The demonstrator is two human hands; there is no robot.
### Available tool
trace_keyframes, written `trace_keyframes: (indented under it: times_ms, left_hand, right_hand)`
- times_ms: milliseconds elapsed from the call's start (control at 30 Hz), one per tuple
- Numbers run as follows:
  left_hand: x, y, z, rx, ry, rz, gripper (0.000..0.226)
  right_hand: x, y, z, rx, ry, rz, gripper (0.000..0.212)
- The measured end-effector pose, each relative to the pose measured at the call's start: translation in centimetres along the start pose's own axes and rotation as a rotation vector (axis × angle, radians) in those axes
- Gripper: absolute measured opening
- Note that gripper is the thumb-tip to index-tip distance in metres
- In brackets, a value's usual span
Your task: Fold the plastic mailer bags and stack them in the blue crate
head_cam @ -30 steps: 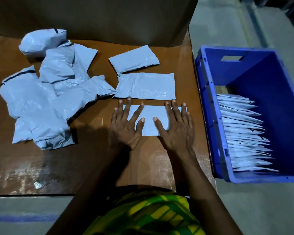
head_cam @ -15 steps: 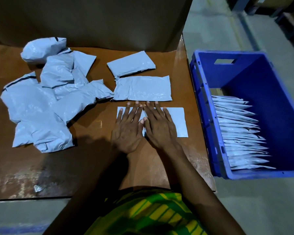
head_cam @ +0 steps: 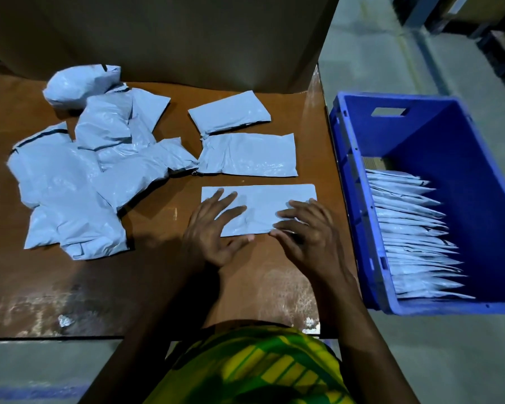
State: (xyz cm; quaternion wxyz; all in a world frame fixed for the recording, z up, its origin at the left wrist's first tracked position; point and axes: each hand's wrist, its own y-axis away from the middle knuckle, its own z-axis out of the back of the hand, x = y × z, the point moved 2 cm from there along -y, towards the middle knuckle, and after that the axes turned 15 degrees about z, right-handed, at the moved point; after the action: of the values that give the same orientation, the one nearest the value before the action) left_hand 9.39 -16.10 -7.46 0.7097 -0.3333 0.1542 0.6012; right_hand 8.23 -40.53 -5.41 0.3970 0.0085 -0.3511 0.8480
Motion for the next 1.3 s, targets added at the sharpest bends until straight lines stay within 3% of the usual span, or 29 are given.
trace_keyframes:
  times_ms: [67,200,267,333,400,467,567,667,767,833,933,1300]
  left_hand:
    - [0.4,0.2,0.0,0.026,-0.031,-0.02,0.058]
    - [-0.1,-1.2,2.3,-0.05,0.011,-0.14,0.022]
    - [-2.1,-2.4,4.4,-0.062,0.016,-0.131,0.019]
    - [-4.2,-3.7,6.6,-0.012,0.105,-0.048,0.016]
    - [-5.1,-5.0,7.7,0.091,0.232,0.15,0.013]
    - [-4.2,-6.3,7.4,0.163,0.243,0.336,0.019]
    - [-1.9,-6.6,5.5,0.165,0.0,0.459,0.04]
    - [-1.4,-5.2,2.7,0.038,-0.267,0.357,0.054]
    - [-2.8,-3.3,-0.3,-0.065,-0.198,0.214,0.042]
    - [-3.6,-2.4,-2.3,0.041,-0.158,0.15,0.05]
    - [-2.8,-1.8,-4.3,0.152,-0.365,0.099,0.062]
    - [-1.2,-1.3,-4.0,0.147,-0.489,0.204,0.072]
  right_hand:
    - [0.4,-0.4,-0.4,-0.016,0.03,0.037,0.013]
    - [0.7,-2.3,1.1,-0.117,0.101,0.079,0.005]
    - [0.6,-3.9,2.3,-0.158,0.179,0.082,0.011]
    - [0.4,-5.9,3.6,-0.198,0.247,0.077,0.017]
    - [-0.3,-7.6,4.3,-0.189,0.265,0.075,0.022]
    - [-1.7,-9.1,4.2,-0.062,0.207,0.035,0.028]
    - [-3.5,-9.2,2.0,0.161,0.195,-0.063,0.029]
    - [-3.0,-7.4,-0.8,0.101,0.277,-0.109,0.026]
    - [-0.7,-5.2,-3.0,-0.038,0.156,-0.127,0.023]
    - [0.0,-4.1,-4.1,0.118,0.07,-0.145,0.034]
    - [-0.2,-3.1,-4.9,0.344,0.16,-0.116,0.05]
    - [-0.5,-2.3,-3.8,0.373,0.215,-0.333,0.058]
